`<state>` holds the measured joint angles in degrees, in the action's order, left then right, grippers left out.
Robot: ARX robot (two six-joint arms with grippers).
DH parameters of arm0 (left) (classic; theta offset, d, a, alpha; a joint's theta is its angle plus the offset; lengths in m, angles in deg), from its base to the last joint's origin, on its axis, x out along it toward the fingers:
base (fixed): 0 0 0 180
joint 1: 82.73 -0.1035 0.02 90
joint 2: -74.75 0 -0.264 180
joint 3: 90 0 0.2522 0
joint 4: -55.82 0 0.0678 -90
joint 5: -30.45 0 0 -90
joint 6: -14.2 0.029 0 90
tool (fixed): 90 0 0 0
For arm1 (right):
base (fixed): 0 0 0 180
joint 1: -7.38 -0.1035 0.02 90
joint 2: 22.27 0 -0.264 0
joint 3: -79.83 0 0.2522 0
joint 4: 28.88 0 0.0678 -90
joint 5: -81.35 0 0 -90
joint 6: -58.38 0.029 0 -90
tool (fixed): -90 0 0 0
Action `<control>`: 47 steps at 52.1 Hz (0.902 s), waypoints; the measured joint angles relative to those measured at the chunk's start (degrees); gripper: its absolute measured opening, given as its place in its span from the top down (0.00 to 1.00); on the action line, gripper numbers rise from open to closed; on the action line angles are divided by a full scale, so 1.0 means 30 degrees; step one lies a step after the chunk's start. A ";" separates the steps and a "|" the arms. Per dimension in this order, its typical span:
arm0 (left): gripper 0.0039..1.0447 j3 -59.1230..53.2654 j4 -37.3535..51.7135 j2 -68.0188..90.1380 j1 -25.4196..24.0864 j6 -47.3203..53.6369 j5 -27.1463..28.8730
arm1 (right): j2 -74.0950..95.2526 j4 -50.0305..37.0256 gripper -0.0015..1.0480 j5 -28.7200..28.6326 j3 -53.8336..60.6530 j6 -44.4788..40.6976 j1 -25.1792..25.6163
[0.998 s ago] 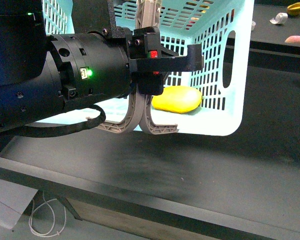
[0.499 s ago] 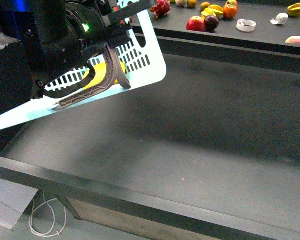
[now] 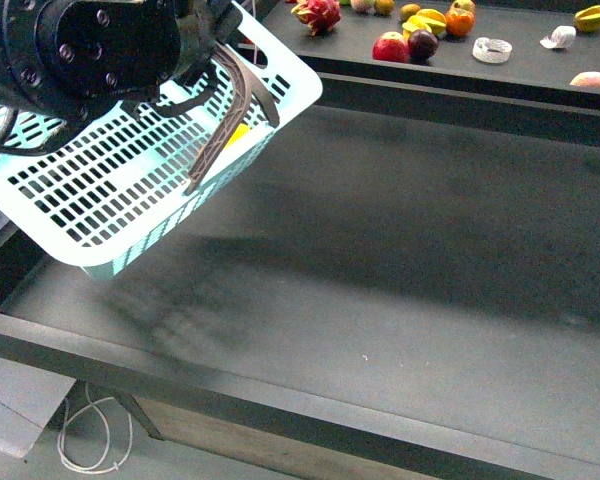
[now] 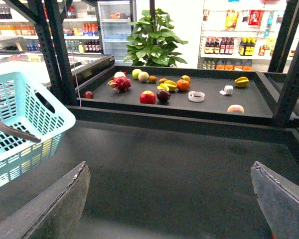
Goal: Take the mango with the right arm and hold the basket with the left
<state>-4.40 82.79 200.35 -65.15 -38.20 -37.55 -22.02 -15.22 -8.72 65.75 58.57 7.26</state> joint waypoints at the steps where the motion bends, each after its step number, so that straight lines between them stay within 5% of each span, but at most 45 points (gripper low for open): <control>1: 0.95 0.0197 -0.0219 0.0102 -0.0044 -0.0291 0.0058 | 0.0000 0.0000 0.08 0.0000 0.0000 -0.0007 0.0000; 18: 0.95 0.5508 -0.4517 0.3912 -0.0707 -0.7679 0.0466 | 0.0000 0.0000 0.08 0.0000 0.0000 -0.0007 0.0000; 47: 0.95 1.1868 -0.7679 0.7460 -0.1392 -1.0316 0.0182 | 0.0000 0.0000 0.08 0.0007 0.0000 -0.0007 0.0000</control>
<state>31.20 59.75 222.74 -69.32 -69.15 -37.01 -22.02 -15.22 -8.70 65.75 58.55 7.26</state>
